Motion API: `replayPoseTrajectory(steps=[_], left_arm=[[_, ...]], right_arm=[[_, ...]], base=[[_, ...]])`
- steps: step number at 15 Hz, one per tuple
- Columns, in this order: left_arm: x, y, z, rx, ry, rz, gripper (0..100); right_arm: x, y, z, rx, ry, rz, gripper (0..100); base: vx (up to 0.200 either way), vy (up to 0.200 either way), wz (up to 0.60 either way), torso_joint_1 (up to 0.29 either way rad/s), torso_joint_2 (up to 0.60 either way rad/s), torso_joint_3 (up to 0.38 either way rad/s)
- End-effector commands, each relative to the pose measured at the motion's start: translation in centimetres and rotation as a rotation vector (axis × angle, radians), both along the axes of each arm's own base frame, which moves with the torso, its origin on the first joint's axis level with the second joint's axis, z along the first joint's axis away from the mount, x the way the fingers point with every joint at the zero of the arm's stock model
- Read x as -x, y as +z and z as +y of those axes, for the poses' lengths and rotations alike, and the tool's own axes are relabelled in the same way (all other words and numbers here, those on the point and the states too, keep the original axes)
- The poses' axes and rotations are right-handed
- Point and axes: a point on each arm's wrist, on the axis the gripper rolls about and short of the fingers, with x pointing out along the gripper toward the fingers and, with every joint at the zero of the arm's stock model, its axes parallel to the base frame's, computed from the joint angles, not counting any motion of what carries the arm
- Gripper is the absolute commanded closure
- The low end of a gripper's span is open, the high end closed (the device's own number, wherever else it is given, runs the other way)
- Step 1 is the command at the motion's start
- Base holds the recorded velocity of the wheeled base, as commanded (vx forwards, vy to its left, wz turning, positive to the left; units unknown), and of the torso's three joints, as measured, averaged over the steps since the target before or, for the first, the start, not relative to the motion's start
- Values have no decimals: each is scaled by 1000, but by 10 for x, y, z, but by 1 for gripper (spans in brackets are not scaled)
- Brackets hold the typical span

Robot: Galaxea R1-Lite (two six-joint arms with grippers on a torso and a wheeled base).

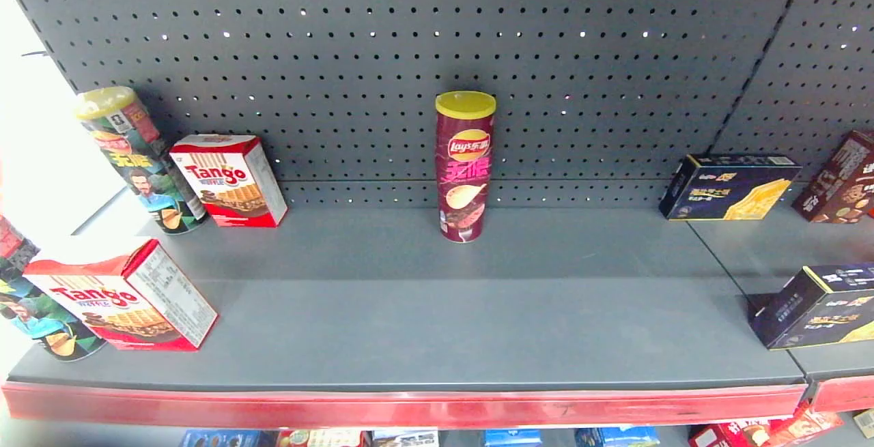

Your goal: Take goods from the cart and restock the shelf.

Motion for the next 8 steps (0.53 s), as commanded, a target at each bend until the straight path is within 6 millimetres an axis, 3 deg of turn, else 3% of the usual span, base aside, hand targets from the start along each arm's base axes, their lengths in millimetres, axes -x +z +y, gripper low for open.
replayPoseTrajectory(steps=[1,2,8], left_arm=[[0,0,0,0,0,0,0],[0,0,0,0,0,0,0],[0,0,0,0,2,0,0]], right_arm=[[0,0,0,1,0,2,0],[0,0,0,1,0,2,0],[0,0,0,1,-1,2,0]], base=[[0,0,0,0,0,0],[0,0,0,0,0,0],[0,0,600,4,2,4]])
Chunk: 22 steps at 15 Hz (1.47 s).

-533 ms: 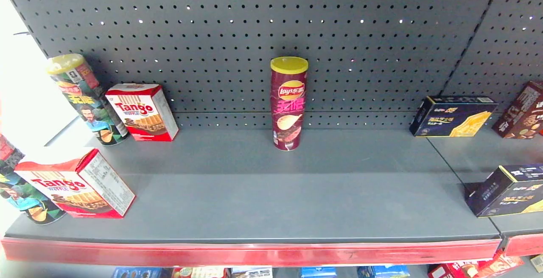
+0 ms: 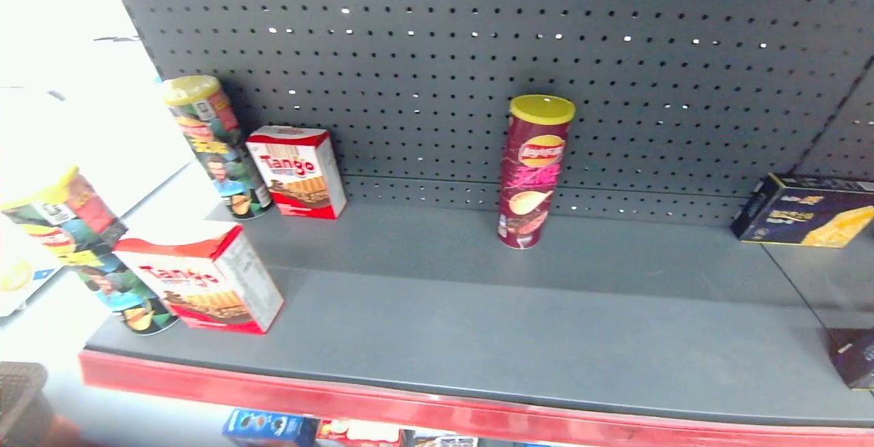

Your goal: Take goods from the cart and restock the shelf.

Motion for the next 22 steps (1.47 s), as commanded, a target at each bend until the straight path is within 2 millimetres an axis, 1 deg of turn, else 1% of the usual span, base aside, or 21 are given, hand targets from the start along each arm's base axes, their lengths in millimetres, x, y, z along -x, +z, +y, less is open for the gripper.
replayPoseTrajectory(steps=[1,6,22], left_arm=[[0,0,0,0,0,-1,0],[0,0,0,0,0,-1,0],[0,0,0,-8,-3,2,0]], right_arm=[[0,0,0,1,0,1,0],[0,0,0,-1,0,1,0],[0,0,0,-4,-2,-1,0]], base=[[0,0,600,2,7,7],[0,0,600,2,1,2],[0,0,0,0,0,0]])
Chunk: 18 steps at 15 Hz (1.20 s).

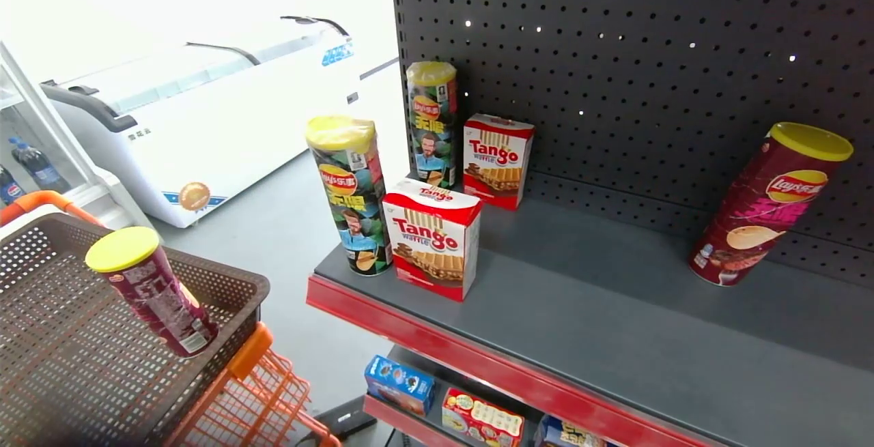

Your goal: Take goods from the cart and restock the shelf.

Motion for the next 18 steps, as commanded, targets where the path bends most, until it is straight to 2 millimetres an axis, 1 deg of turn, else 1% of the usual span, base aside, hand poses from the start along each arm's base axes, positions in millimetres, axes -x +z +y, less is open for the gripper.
replayPoseTrajectory(steps=[1,3,4,5,6,7,8,10,13,14,15,16,18], left_arm=[[0,0,0,7,3,1,0],[0,2,0,4,-5,-3,0],[3,30,0,6,-10,-36,0],[-6,74,0,10,-5,4,0],[-25,117,0,19,5,35,0],[-41,140,0,13,16,61,0],[-64,158,1,-4,58,106,0],[-84,158,5,-104,162,173,0],[-86,147,5,-115,193,217,0],[-86,141,6,-85,214,238,0],[-86,140,6,-82,218,240,0],[-87,133,12,-68,294,276,0],[-91,123,16,-49,279,321,0]], right_arm=[[0,0,0,0,0,1,0],[0,0,0,0,0,1,0],[0,0,0,0,0,1,0],[0,0,0,0,0,1,0],[0,0,0,0,0,-1,0],[0,0,0,0,0,1,0],[0,0,0,0,0,1,0],[0,0,0,0,0,1,0],[0,0,0,0,0,1,0],[0,0,0,0,0,1,0],[0,0,0,0,0,1,0],[0,0,0,0,0,1,0],[0,0,0,0,0,1,0]], base=[[0,0,0,0,0,0],[0,0,0,0,0,0],[0,0,0,0,0,0],[0,0,0,0,0,0],[0,0,0,0,0,0],[0,0,0,0,0,0],[0,0,0,0,0,0],[0,0,0,0,0,0],[0,0,0,0,0,0],[0,0,0,0,0,0],[0,0,0,0,0,0],[0,0,0,0,0,0],[0,0,0,0,0,0]])
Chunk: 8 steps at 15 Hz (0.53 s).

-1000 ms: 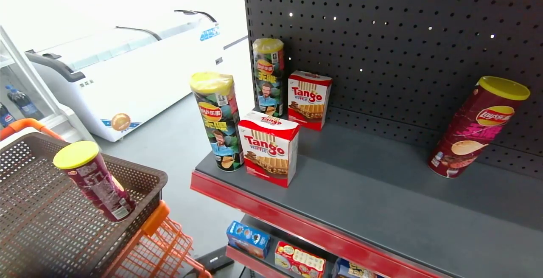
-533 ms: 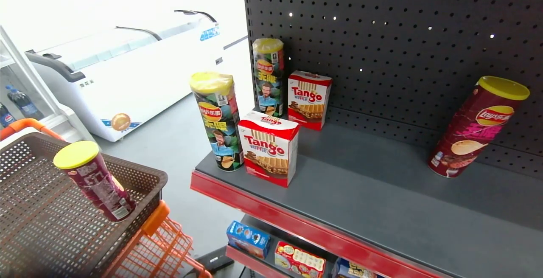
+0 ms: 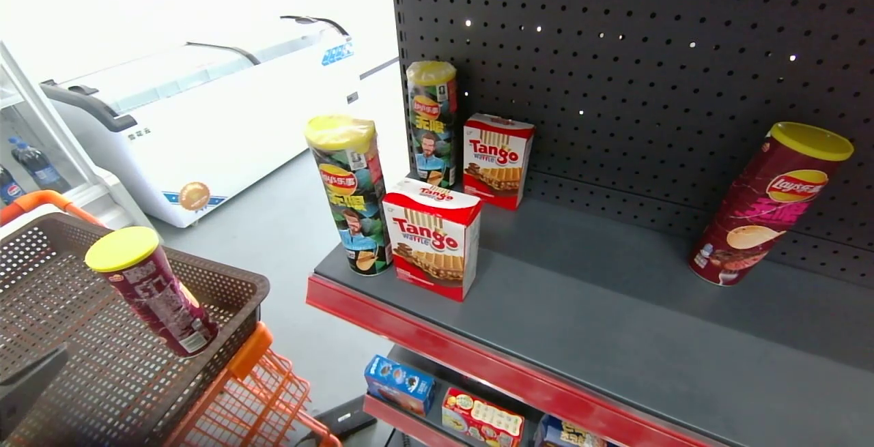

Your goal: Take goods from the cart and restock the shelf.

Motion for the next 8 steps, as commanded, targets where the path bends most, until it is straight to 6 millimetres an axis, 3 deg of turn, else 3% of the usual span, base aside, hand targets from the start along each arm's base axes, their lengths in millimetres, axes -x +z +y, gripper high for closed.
replayPoseTrajectory(steps=[1,8], left_arm=[[-12,-16,8,26,52,68,0],[-78,-42,28,20,91,32,0]], right_arm=[[0,0,0,0,0,1,0],[0,0,0,0,0,3,0]], base=[[0,0,0,0,0,0],[0,0,0,0,0,0]])
